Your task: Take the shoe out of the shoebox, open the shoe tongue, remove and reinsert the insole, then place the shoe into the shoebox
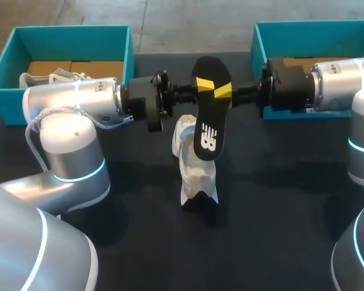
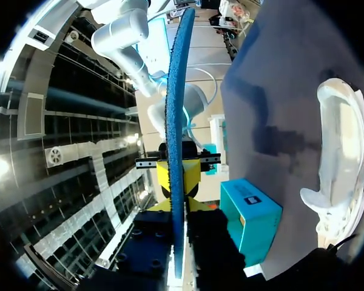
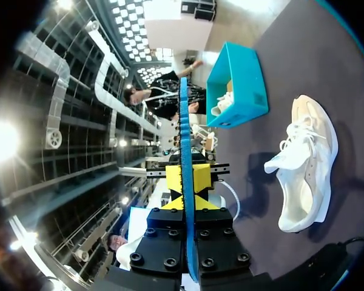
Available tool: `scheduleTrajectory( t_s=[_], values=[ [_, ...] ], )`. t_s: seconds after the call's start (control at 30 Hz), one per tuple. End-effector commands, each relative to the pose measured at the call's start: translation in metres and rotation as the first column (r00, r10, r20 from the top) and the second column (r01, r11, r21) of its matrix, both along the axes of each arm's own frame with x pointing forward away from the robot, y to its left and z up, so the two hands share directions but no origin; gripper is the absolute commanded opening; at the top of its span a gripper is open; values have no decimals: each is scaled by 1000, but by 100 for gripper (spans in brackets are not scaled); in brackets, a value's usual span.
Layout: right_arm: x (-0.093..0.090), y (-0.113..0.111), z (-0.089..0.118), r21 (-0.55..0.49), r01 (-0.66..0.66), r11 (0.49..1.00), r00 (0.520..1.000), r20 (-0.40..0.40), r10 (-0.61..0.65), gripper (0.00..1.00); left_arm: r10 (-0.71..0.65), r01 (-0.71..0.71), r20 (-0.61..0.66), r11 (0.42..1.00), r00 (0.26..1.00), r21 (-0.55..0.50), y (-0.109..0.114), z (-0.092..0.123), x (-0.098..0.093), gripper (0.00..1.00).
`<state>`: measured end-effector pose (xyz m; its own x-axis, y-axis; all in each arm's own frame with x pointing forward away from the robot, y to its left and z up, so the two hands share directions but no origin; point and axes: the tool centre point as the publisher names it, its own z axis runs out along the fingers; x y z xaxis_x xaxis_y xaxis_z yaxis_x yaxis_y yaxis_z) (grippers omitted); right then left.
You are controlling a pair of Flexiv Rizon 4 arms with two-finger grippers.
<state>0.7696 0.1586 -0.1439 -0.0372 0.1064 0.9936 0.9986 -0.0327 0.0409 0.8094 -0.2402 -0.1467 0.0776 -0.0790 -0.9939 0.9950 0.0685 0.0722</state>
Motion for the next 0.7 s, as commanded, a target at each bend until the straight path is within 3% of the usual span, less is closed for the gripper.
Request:
scheduleTrajectory(
  t_s=[0.03,0.13,0.17,0.2,0.27,0.3,0.33,0.37,0.7],
  values=[
    [1,3,0,-5,1,1000,1000,-1,-1,0,1,-1,-1,1000,1000,0,-2,-1,-1,0],
    [1,3,0,-6,3,1000,1000,-1,-3,2,-4,4,-9,1000,1000,3,-2,-2,-1,0],
    [1,3,0,-6,4,1000,1000,-1,-4,24,-6,6,-14,1000,1000,4,-2,-2,-1,0],
    [1,2,0,-9,5,1000,1000,-1,-5,38,-8,8,-17,1000,1000,5,-2,-3,-2,0],
    [1,1,0,-13,10,1000,1000,0,-10,49,-14,14,-30,1000,999,8,-1,-4,-3,0],
    [1,1,1,-18,12,1000,1000,3,-12,80,-16,16,-35,1000,999,9,-1,-5,-3,0],
    [1,1,1,-20,15,1000,1000,3,-15,95,-16,16,-51,1000,999,7,0,-6,-3,0],
    [1,0,1,-23,20,1000,1000,4,-20,100,-14,14,-63,1000,998,3,0,-6,-4,0],
    [-9,-20,-4,-56,84,995,996,34,-82,100,1,-7,-201,1000,980,-30,9,-8,-20,0]
  ],
)
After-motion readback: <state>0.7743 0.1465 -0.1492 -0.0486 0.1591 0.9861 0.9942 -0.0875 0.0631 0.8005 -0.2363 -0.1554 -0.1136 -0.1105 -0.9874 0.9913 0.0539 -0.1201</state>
